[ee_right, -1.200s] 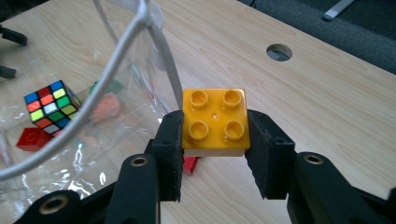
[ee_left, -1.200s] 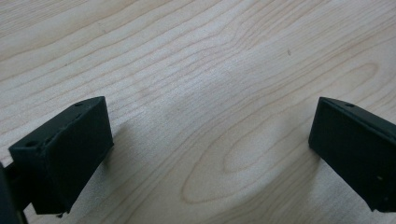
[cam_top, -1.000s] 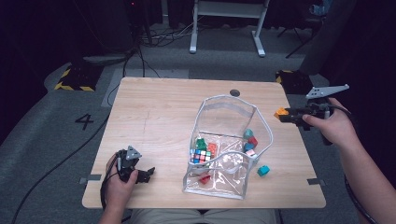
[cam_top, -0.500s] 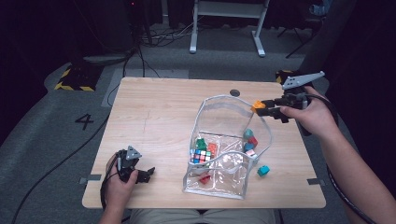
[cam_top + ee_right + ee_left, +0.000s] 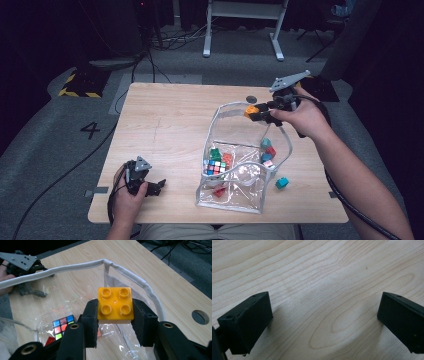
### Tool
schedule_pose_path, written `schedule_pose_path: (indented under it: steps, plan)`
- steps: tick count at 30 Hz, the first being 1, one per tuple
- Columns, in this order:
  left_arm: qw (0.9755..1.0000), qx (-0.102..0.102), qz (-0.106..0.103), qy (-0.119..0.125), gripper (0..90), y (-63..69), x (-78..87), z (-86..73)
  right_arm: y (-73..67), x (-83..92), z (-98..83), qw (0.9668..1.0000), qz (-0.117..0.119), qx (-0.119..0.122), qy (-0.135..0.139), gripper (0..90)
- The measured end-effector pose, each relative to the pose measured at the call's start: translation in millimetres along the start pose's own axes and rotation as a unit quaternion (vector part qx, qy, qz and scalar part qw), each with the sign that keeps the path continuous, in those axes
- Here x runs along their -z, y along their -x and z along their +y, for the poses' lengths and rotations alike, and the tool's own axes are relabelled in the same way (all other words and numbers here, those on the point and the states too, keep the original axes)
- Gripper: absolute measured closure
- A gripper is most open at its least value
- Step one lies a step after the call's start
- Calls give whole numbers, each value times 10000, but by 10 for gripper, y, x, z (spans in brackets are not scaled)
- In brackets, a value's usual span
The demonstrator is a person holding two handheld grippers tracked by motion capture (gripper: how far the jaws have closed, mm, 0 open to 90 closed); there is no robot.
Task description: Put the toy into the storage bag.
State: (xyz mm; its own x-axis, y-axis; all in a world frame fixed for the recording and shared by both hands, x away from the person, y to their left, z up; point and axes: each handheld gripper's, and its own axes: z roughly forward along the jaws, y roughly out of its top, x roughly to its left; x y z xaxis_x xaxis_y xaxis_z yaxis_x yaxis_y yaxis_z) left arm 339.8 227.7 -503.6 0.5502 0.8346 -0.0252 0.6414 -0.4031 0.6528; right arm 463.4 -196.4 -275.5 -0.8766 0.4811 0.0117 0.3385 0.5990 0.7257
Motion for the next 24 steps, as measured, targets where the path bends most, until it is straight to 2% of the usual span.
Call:
schedule_pose_path:
  steps: [9, 11, 12, 15, 24]
  plan:
    - [10000, 0, 2, -1, 0, 0, 0, 0, -20, -353, 109, 9996, 59, 23, -267, 594]
    - [10000, -1, -13, -9, 0, 0, 0, 1, -30, -419, 119, 9993, 69, -75, -346, 594]
    - [10000, -1, -16, -11, 0, 0, 0, 0, -10, -461, 117, 9994, 73, 37, -324, 594]
    - [10000, -2, -12, -8, 0, 0, 0, 1, 4, -557, 123, 9993, 86, 106, -354, 594]
    - [10000, 0, -16, -10, 0, 0, -1, 0, -3, -785, 120, 9981, 62, 64, -602, 594]
